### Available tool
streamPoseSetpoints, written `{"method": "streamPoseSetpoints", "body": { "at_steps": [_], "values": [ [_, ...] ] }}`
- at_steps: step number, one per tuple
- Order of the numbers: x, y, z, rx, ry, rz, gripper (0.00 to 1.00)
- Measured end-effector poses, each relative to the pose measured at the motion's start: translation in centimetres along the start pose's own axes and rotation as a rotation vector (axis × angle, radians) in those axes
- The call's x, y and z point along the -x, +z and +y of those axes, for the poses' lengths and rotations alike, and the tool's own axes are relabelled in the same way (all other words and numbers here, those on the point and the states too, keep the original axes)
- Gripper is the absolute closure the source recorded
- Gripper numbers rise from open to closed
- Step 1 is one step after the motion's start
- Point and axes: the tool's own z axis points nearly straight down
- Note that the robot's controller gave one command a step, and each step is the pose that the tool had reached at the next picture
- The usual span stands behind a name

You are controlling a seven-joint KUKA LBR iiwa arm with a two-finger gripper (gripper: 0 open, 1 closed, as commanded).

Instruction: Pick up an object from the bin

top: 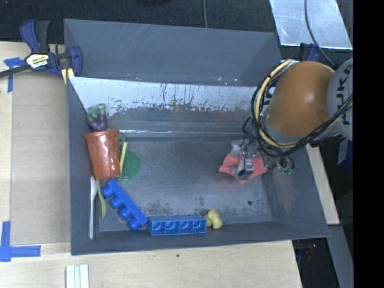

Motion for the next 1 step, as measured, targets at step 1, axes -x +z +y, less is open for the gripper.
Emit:
{"method": "streamPoseSetpoints", "body": {
  "at_steps": [1],
  "values": [
    [0.73, -6.17, 0.21, 0.000, 0.011, 0.003, 1.00]
  ]
}}
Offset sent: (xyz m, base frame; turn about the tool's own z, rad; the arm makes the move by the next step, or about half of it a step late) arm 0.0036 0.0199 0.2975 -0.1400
